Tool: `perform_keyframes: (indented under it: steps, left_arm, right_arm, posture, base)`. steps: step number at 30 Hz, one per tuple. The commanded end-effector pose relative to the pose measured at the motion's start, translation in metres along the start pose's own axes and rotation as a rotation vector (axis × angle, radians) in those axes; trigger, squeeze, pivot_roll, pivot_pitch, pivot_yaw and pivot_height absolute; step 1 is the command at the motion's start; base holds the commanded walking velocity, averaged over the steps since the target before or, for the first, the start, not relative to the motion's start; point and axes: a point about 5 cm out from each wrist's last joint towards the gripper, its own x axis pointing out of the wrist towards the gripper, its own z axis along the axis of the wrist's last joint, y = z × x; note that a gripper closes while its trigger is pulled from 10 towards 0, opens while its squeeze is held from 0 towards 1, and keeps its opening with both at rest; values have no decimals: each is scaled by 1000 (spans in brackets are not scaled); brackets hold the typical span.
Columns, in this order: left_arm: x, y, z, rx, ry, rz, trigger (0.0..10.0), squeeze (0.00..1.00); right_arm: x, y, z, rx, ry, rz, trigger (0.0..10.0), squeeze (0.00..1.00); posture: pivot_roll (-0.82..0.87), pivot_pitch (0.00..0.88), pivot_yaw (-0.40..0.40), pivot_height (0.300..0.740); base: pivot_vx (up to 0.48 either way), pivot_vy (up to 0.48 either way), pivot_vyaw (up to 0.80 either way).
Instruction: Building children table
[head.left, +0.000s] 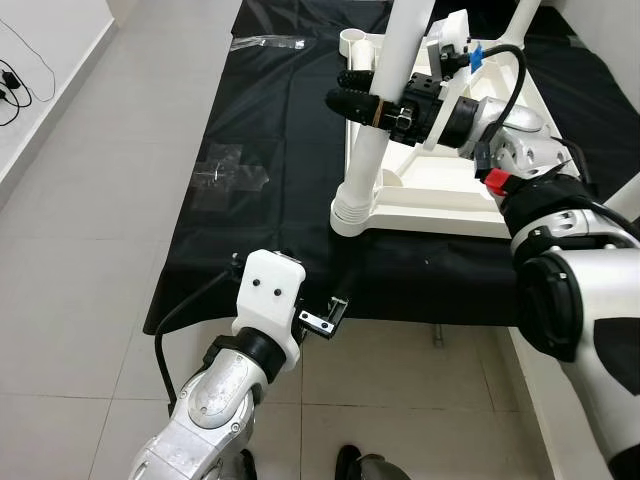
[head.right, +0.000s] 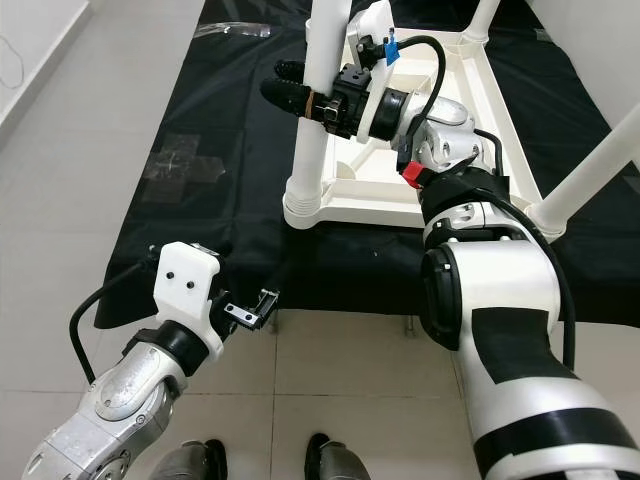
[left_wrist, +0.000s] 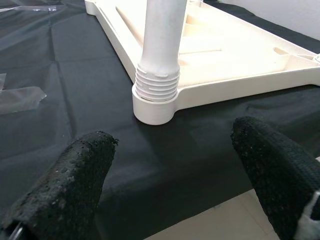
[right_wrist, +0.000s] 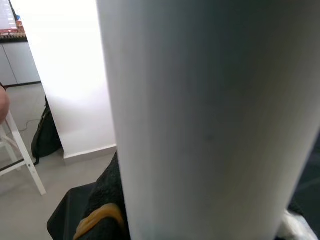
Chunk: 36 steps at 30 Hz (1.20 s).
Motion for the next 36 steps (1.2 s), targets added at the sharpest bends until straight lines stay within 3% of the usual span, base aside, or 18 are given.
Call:
perform_keyframes:
  steps: [1,10,16,23,25,26,36]
  left_arm:
    - [-2,-3,-1,-1,7,-10,10000,0]
    - [-1,-3,0,0,-1,-7,10000,0]
    - [0,-4,1,-2,-3,-4,10000,0]
    - [0,-3,1,4,-3,5,10000,0]
    - [0,-3,1,4,-3,5,10000,0]
    - [0,-2,0,5,-2,7,10000,0]
    - [3,4,2,22,-11,20,10000,0]
  right_arm:
    - [-1,1,-11,13,45,2,10000,0]
    - [10,10,-21,21,62,48,10000,0]
    - [20,16,-36,56,99,14,10000,0]
    - [34,15,-44,70,110,-170,10000,0]
    - [34,15,-44,70,110,-170,10000,0]
    - [36,13,-44,78,113,-236,10000,0]
    - [40,9,-49,107,113,-438,10000,0]
  posture:
    - [132,227,-67,740]
    - [132,235,-74,740]
    - [133,241,-78,740]
    - [132,252,-78,740]
    - [132,252,-78,740]
    - [132,252,-78,740]
    - [123,257,-77,740]
  base:
    - [0,0,0]
    - [0,0,0]
    - [0,0,0]
    - [0,0,0]
    - [0,0,0]
    - [0,0,0]
    - [0,0,0]
